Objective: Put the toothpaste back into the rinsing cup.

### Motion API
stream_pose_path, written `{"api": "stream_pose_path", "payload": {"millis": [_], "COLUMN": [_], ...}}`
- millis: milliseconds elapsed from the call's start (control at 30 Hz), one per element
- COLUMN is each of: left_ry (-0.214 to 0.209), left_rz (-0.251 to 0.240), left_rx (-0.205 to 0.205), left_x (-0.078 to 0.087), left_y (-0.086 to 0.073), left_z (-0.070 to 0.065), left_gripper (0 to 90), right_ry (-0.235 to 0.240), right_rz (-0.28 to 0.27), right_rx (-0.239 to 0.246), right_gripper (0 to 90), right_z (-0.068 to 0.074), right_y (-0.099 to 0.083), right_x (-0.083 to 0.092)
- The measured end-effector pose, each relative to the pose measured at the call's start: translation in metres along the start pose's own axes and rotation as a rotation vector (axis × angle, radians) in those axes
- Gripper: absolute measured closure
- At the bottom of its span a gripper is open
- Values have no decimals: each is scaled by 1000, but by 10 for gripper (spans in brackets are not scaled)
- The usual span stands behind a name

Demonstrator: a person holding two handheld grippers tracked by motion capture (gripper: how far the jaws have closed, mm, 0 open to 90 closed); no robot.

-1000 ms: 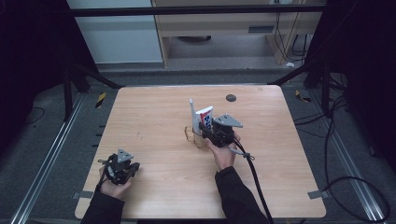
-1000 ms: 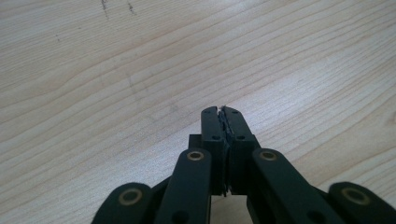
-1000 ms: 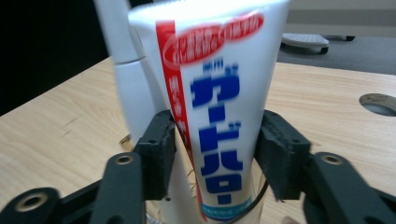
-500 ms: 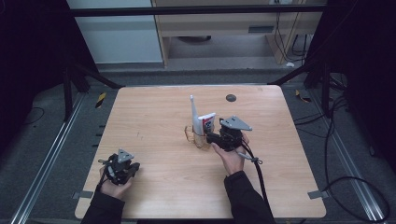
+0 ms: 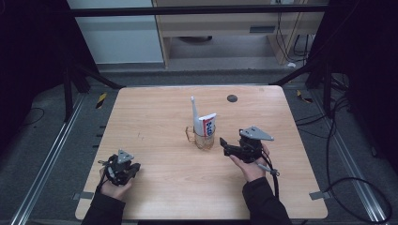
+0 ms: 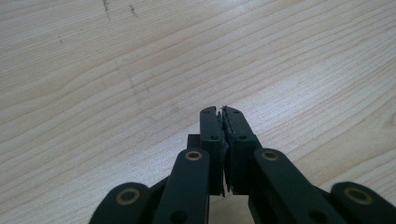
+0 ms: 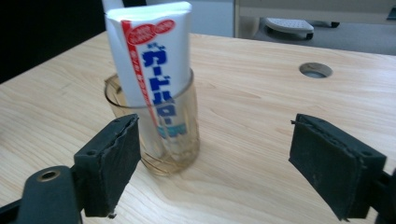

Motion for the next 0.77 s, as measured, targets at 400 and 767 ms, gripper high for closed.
{"api": "stream_pose_path", "payload": {"millis": [400, 767], "left_ry": [15, 48], "left_rz": [-13, -55], "left_rx": [20, 42], "left_x": [0, 0], "left_y": [-1, -1], "left_z": [5, 12], "left_gripper": [773, 525], "right_ry": [-56, -117], "right_rz": [55, 102], "right_rx": [-28, -22], "right_gripper": [130, 110], "right_z": [-46, -68], "right_y": [-42, -70], "right_x": [32, 62]}}
Point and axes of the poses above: each handheld gripper's, and its own axes: x roughly backward along the jaws, y roughly out of its top, z roughly to its left, the point moved 4 cm from there along -x, roughly forward along the jaws, and after that the axes turned 6 degrees about x, right-handed, at the moved point
